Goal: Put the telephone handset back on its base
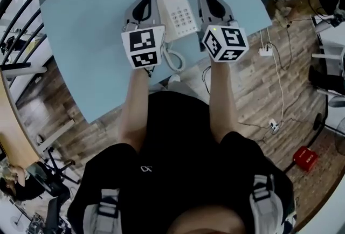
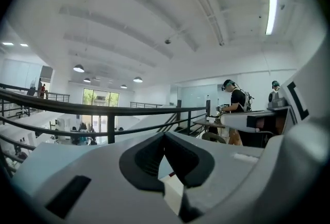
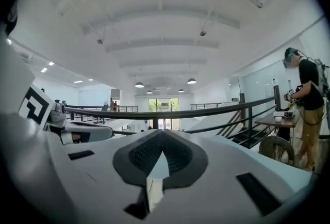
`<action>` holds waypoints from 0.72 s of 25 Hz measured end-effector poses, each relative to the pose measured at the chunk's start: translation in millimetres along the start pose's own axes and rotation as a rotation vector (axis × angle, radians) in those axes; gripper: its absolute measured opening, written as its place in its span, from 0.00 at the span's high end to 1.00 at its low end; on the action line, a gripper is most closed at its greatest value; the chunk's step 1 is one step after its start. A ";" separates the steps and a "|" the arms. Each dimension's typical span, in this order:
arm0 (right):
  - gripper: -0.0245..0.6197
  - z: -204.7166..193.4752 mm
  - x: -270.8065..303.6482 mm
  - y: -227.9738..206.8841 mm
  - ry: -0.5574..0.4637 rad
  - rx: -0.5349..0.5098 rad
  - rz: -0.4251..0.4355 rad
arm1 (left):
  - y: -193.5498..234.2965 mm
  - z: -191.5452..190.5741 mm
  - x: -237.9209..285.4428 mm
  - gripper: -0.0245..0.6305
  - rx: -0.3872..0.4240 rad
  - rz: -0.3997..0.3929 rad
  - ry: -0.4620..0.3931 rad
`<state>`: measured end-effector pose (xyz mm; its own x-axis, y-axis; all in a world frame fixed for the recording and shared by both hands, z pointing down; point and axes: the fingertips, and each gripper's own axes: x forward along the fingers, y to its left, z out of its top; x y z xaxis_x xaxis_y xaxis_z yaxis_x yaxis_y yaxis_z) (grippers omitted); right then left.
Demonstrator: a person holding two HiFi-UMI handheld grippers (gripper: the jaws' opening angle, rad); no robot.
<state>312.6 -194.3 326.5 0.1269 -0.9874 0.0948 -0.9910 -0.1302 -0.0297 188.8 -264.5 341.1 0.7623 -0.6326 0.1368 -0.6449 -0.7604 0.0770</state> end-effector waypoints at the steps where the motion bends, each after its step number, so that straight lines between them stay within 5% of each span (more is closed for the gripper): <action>1: 0.97 5.8 -4.7 -0.6 -0.017 -0.013 -0.006 | -3.3 6.0 -0.2 0.96 0.009 -0.001 -0.013; 18: 0.97 27.2 -25.7 -11.9 -0.054 -0.119 -0.038 | -18.9 18.6 2.9 0.96 -0.013 0.000 -0.059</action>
<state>322.3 -169.8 297.3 0.1630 -0.9858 0.0394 -0.9830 -0.1589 0.0916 204.2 -254.7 321.6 0.7643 -0.6401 0.0786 -0.6449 -0.7590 0.0898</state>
